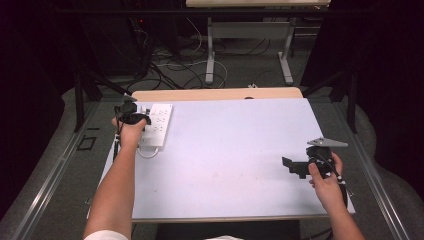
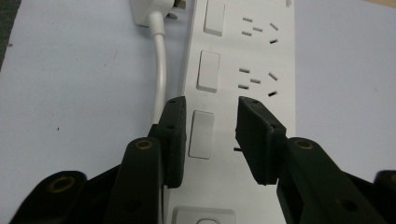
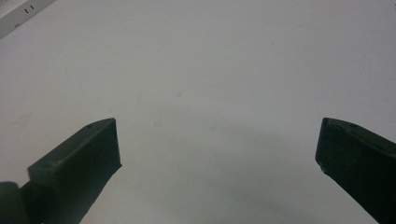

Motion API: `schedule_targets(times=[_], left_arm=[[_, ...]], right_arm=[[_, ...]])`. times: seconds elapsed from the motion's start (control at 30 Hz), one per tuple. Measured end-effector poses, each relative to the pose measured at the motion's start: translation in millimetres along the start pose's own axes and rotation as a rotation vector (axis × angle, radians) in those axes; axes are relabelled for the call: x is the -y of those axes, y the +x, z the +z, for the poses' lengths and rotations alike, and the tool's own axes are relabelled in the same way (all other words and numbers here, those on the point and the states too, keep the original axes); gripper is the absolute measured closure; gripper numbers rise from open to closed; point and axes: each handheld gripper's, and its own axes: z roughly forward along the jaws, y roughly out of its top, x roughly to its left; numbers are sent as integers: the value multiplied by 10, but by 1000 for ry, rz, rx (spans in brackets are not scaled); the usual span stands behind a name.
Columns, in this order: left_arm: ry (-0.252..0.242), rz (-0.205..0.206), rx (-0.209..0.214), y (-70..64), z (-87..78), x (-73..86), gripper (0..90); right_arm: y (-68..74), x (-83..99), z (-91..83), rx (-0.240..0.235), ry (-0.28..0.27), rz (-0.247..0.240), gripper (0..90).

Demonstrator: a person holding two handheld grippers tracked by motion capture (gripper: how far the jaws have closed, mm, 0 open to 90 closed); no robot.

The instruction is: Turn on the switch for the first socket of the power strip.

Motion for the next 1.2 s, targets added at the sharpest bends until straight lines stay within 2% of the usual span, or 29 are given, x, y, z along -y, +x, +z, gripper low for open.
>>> schedule_targets(times=[0.03,0.07,0.1,0.17,0.23,0.4,0.43,0.5,0.57,0.67,0.8,0.87,0.9,0.93,1.0,1.03,1.2], left_arm=[[0,0,0,0,0,0,620],[-21,5,10,3,-15,-1,610],[-26,15,2,9,-28,-3,593],[-27,11,14,6,-37,-4,564],[-56,17,13,-2,-54,-3,535],[-70,34,0,-15,-73,-1,480],[-58,41,-6,-15,-85,0,466],[-73,54,-19,-23,-72,11,444],[-58,75,-22,-30,-84,11,416],[-88,89,-15,-49,-83,19,404],[-116,112,25,-54,-126,5,381],[-142,140,34,-56,-132,5,369],[-127,154,38,-54,-150,1,366],[-144,161,32,-65,-147,9,362],[-130,177,24,-60,-180,12,353],[-142,175,23,-63,-183,19,348],[-153,198,47,-57,-248,31,331]], right_arm=[[-1,0,1,1,-1,1,0],[-5,0,0,2,-1,-3,0],[-1,0,-1,1,-1,1,0],[-4,-1,-1,2,-3,-5,0],[-3,-2,-4,-1,-2,-3,0],[-9,-1,-7,-6,5,1,0],[-15,-2,-6,-3,3,-5,0],[-8,-1,-3,-4,5,4,0],[-9,2,-2,-5,7,4,0],[-16,10,3,-8,7,3,0],[-29,19,-9,-5,8,5,0],[-35,17,-13,-3,6,4,0],[-32,19,-4,0,-4,10,0],[-34,22,-4,-1,-1,11,0],[-43,25,-5,-7,7,10,0],[-45,26,-4,-6,9,8,0],[-30,24,-3,-10,10,9,0]])
